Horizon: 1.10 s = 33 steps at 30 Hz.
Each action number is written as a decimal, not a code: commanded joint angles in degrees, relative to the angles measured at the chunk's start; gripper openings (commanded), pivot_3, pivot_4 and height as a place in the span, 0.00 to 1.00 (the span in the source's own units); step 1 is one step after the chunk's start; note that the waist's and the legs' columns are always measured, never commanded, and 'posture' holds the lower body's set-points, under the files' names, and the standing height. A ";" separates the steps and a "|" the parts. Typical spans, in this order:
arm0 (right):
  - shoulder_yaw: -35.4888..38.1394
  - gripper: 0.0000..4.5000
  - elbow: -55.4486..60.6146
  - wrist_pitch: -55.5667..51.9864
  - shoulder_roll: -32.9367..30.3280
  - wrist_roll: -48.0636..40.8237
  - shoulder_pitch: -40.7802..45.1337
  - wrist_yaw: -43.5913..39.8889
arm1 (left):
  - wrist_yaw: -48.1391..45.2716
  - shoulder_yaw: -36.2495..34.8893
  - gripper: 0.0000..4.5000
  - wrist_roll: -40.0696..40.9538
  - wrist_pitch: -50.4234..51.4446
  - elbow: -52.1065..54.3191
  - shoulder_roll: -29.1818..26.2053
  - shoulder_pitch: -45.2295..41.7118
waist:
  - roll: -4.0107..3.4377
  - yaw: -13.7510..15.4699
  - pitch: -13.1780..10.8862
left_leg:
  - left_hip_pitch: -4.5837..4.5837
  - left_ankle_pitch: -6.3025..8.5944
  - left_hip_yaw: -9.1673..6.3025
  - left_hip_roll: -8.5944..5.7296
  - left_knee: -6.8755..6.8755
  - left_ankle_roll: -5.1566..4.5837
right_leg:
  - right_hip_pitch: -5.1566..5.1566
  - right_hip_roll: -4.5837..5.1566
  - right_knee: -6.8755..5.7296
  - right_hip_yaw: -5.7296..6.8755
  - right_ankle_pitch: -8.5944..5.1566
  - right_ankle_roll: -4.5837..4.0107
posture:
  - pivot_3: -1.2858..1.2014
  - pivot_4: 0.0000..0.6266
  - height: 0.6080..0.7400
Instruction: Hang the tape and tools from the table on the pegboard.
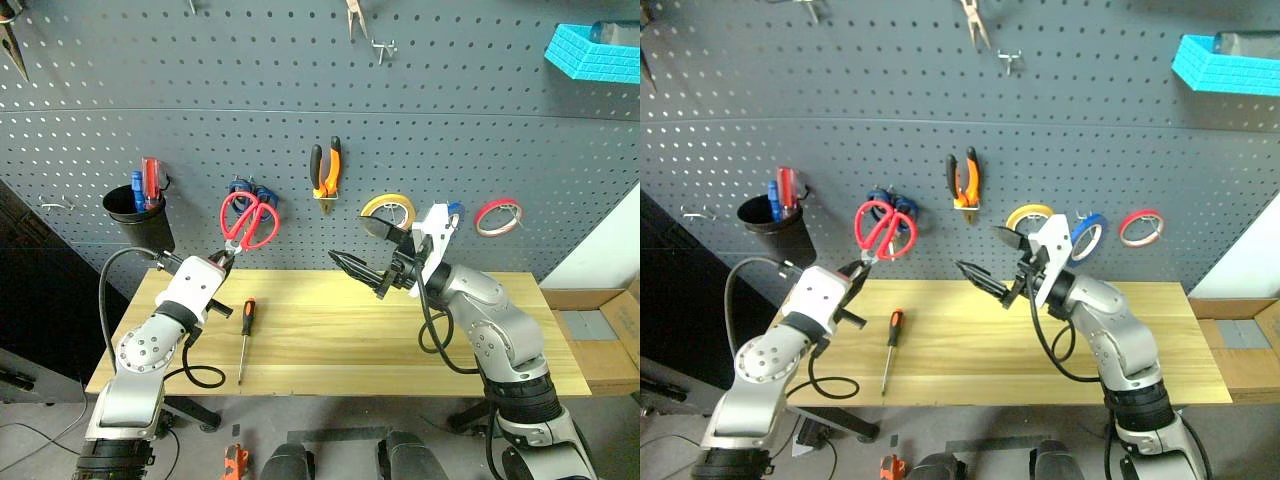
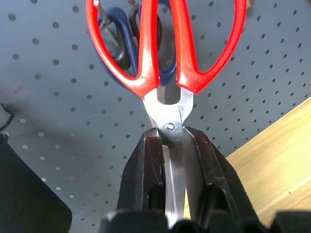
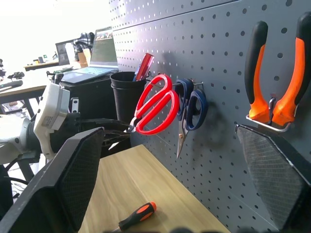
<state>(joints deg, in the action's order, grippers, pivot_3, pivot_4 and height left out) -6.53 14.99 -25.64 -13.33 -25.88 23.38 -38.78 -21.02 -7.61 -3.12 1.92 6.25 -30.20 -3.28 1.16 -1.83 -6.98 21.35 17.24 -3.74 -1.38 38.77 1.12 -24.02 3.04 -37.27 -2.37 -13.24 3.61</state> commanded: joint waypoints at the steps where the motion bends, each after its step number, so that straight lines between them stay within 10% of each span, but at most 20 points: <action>1: 0.03 1.00 0.94 1.47 -0.10 -0.08 0.19 -0.32 | 0.08 -1.27 0.13 1.30 1.89 0.89 -0.16 -2.36 | 0.01 0.01 0.00 | 0.00 0.00 0.00 0.00 0.01 0.00 | 0.00 0.00 -0.01 0.00 0.00 0.00 | 0.50 0.10 1.00; 13: -0.25 1.00 1.30 1.26 -0.87 -0.13 -0.27 -0.46 | 0.96 0.67 0.99 1.83 5.70 -3.02 2.68 -8.04 | 0.01 -0.01 0.01 | -0.18 0.00 0.05 -0.03 0.02 0.00 | 0.13 0.00 -0.06 -0.02 0.00 0.00 | 0.50 0.13 1.00; 33: -13.28 1.00 -8.81 9.03 -1.48 13.69 2.89 -4.47 | 9.82 -3.80 0.99 8.09 19.58 -16.80 15.72 -4.41 | -0.20 -0.50 -2.12 | -0.91 -0.06 -0.06 -0.02 0.04 -0.14 | 0.95 -0.06 0.15 0.10 -0.04 0.00 | 0.50 0.34 1.00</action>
<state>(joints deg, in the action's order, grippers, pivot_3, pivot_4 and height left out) -18.69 6.15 -17.89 -15.14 -13.64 24.45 -42.59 -10.73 -11.09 3.78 21.66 -7.61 -14.84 -5.84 0.96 -2.33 -9.10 20.48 17.17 -3.81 -1.39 38.82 0.98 -23.10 2.95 -37.14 -2.27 -13.28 3.60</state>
